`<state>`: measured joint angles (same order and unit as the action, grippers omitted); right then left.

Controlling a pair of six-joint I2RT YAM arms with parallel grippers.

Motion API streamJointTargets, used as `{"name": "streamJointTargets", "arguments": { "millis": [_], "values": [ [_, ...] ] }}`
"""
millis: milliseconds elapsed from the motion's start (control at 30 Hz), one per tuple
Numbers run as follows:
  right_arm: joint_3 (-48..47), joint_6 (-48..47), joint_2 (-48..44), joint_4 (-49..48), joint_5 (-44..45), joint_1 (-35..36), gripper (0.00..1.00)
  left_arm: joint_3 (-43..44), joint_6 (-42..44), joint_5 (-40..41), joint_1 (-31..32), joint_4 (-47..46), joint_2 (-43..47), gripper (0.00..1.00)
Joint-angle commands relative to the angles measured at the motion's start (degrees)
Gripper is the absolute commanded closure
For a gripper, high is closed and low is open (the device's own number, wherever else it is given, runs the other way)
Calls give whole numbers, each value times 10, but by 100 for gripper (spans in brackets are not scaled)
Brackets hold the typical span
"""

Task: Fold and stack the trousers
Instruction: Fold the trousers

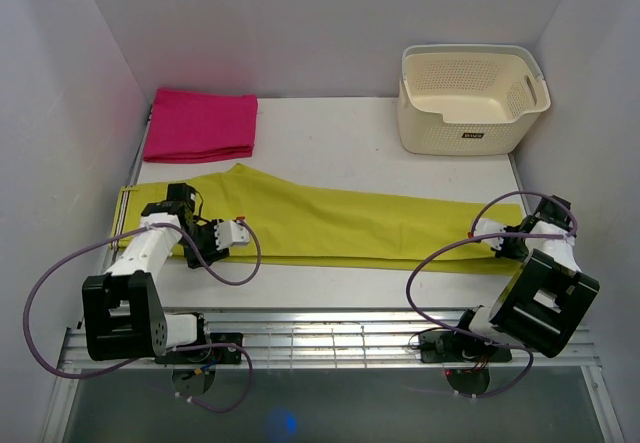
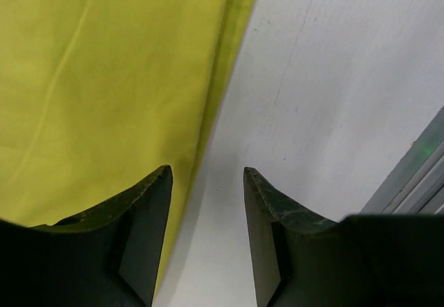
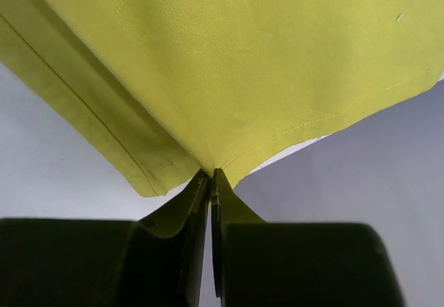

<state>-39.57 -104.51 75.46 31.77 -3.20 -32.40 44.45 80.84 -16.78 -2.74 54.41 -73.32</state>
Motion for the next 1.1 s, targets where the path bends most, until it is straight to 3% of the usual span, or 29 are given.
{"name": "streamJointTargets", "arguments": {
  "millis": [0,233,400,600,767,900,1067],
  "values": [
    [-25,4,-8,20,-14,-1,92,-18,21,23,3,-43,11,43],
    [-30,6,-6,29,-14,-1,92,-25,25,44,3,-91,-9,45],
    [-30,6,-5,31,-13,-1,92,-24,26,44,3,-96,-17,52],
    [-33,6,-3,32,-13,-1,92,-30,32,35,3,-89,-22,53],
    [-34,7,0,32,-10,-1,92,-28,43,19,3,-55,-16,40],
    [-37,7,1,34,-9,-1,92,-34,47,17,3,-61,-11,38],
    [-41,7,1,39,-12,-1,92,-32,26,38,2,-105,-31,56]
  ]
}}
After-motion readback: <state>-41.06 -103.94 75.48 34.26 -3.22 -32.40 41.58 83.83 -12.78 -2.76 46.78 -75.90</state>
